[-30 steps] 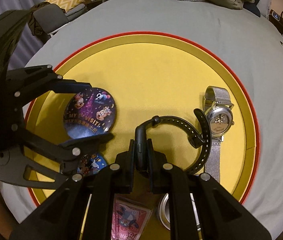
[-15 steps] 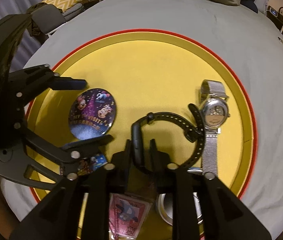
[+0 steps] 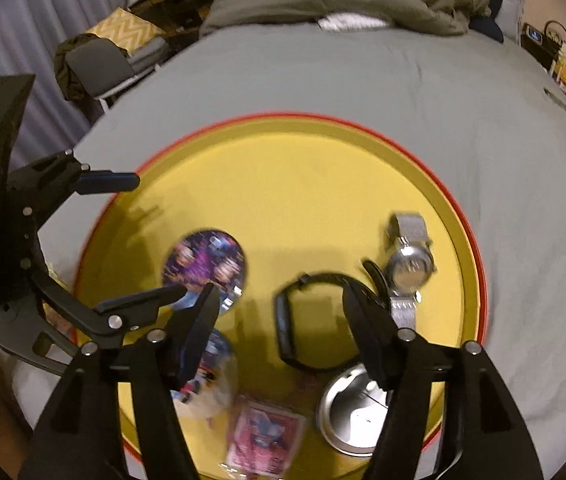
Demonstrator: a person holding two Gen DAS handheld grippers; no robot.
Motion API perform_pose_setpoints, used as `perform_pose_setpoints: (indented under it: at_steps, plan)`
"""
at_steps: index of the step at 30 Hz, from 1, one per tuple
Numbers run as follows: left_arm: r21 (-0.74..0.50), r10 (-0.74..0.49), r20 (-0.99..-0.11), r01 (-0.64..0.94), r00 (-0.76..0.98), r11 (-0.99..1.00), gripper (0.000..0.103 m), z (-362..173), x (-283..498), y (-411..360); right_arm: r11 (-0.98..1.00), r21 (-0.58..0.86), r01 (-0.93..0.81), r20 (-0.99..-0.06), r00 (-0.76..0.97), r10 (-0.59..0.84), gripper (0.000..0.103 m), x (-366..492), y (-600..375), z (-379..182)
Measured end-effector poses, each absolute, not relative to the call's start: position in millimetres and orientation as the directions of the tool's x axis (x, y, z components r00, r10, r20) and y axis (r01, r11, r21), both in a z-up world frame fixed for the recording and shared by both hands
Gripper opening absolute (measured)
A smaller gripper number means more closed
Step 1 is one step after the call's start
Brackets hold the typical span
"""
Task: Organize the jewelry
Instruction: 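Open the left tool to drop the badge while the right tool releases the smartwatch, then move the left tool to the clear white band while the right tool reaches the orange card badge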
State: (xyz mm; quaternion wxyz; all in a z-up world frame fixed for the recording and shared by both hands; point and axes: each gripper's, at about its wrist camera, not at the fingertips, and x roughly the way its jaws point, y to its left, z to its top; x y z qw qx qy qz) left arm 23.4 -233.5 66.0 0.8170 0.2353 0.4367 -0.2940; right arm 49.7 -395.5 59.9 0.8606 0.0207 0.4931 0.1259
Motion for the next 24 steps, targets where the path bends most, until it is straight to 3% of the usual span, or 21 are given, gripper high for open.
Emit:
perform_pose_setpoints:
  at_steps: [8, 17, 24]
  plan:
    - [0.137, -0.246, -0.852, 0.651, 0.462, 0.746, 0.097, 92.7, 12.6, -172.9, 0.948, 0.171, -0.267, -0.812, 0.507, 0.289, 0.064, 44.5, -368.5, 74.5]
    - [0.141, -0.188, -0.883, 0.625, 0.431, 0.768, 0.097, 85.4, 3.3, -100.8, 0.898, 0.179, -0.401, -0.784, 0.494, 0.377, 0.064, 27.8, -307.2, 87.4]
    - [0.062, -0.238, -0.882, 0.601, 0.407, 0.797, 0.097, 91.3, -8.3, -45.2, 0.837, 0.202, -0.509, -0.777, 0.436, 0.453, 0.064, 14.1, -261.7, 90.6]
